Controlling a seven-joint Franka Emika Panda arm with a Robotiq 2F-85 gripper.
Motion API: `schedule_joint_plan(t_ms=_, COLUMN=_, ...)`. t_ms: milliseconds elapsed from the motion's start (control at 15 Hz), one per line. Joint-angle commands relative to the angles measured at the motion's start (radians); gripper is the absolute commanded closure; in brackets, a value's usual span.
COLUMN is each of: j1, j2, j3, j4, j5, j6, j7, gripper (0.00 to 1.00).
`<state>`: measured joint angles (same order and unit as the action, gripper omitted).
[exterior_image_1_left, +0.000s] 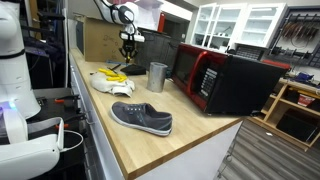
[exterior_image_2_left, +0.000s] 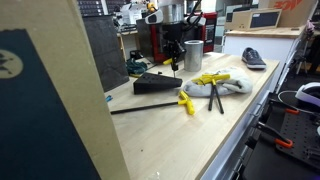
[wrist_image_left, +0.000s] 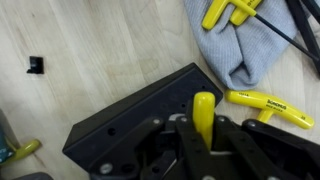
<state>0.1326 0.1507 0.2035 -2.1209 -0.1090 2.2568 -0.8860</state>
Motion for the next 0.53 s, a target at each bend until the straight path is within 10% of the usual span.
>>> schedule_joint_plan(t_ms=0, j1=0.003, j2=0.023, j3=-0.004, j4=0.053, j5=-0.013, j6=-0.072, j7=-0.025, gripper=0.98)
schedule_joint_plan(t_ms=467, j1=0.002, j2=0.055, j3=-0.011, j4=0.099, j5=-0.016, j6=-0.095, j7=0.016, gripper=0.98)
